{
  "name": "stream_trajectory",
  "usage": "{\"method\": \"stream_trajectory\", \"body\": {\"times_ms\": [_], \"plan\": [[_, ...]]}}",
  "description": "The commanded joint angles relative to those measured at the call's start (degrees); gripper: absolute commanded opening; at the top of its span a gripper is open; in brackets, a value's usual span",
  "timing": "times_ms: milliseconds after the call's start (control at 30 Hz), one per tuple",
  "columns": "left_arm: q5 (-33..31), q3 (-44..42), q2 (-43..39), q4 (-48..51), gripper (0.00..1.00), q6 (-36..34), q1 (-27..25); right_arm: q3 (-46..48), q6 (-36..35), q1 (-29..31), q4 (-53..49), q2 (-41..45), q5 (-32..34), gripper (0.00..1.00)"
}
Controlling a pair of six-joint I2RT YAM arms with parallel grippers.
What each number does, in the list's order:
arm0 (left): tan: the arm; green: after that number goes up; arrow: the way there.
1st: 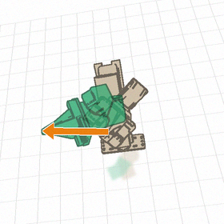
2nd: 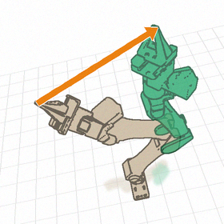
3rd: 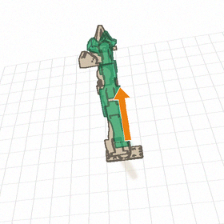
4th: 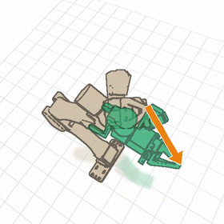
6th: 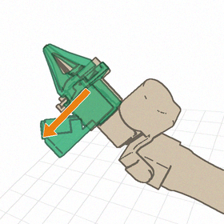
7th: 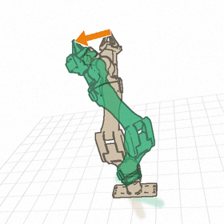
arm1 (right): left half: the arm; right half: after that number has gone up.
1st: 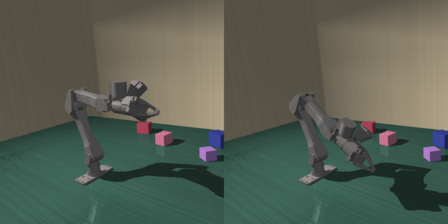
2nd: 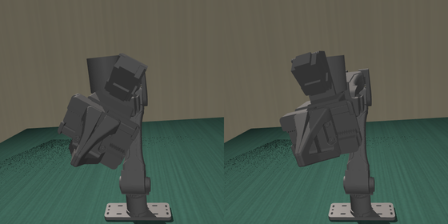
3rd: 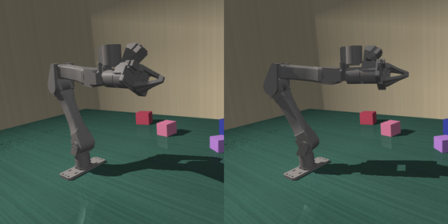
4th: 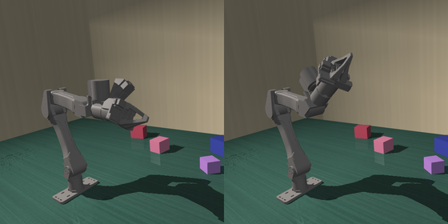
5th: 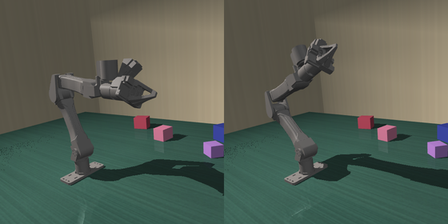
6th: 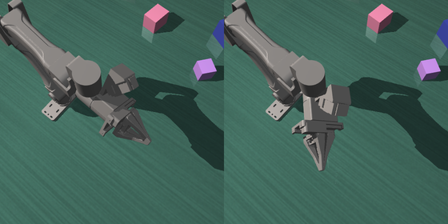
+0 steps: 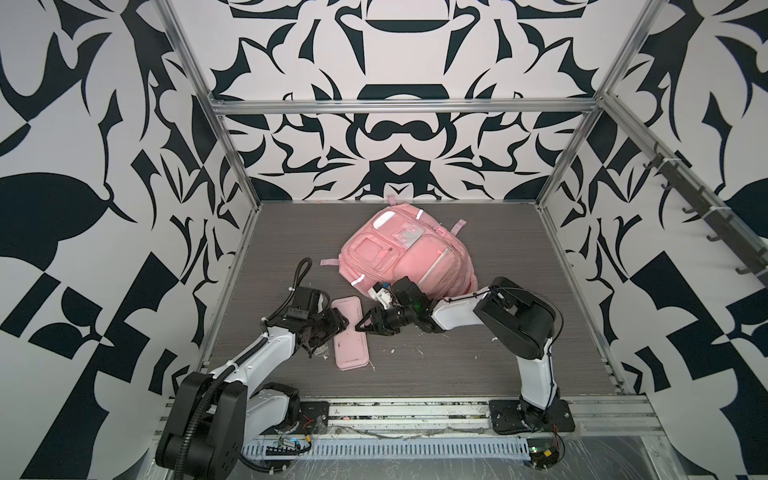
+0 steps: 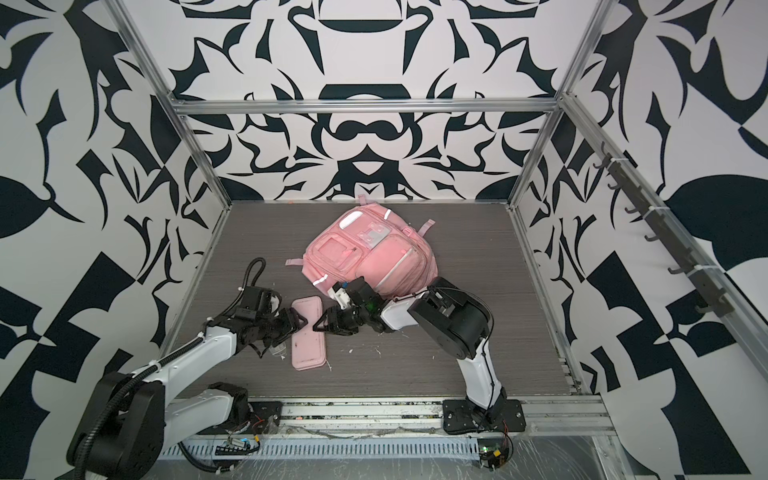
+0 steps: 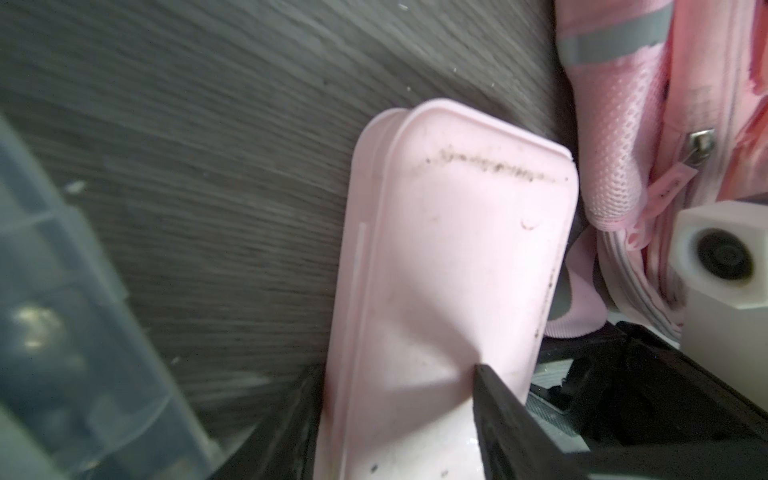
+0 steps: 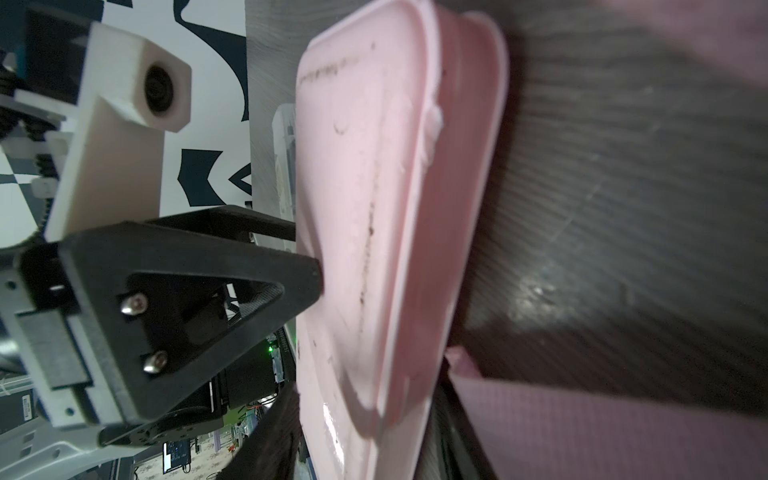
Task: Pack the student bag
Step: 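Lift the pink pencil case with the right gripper while the left gripper lets go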
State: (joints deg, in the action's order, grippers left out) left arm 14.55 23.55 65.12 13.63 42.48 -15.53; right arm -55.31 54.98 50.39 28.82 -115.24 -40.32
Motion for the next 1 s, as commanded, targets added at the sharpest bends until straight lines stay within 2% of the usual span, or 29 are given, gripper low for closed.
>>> {"method": "stream_trajectory", "body": {"times_ms": [0,233,600,967], "plan": [[1.7,-2.8,0.1,1.2,0.60,0.8,0.9,-0.1,-0.4,0.7,4.4,2.2,-2.0,0.53],[4.5,-4.5,-1.0,-1.7,0.60,1.8,1.9,-0.1,-0.4,0.7,4.5,2.3,-1.6,0.53],[5.7,-5.4,-1.8,-2.2,0.61,2.3,2.9,-2.7,-0.3,1.3,3.8,1.5,-0.8,0.46],[6.2,-5.7,-3.7,-1.7,0.61,2.7,3.5,-6.3,-1.5,1.9,0.3,0.3,0.7,0.44]]}}
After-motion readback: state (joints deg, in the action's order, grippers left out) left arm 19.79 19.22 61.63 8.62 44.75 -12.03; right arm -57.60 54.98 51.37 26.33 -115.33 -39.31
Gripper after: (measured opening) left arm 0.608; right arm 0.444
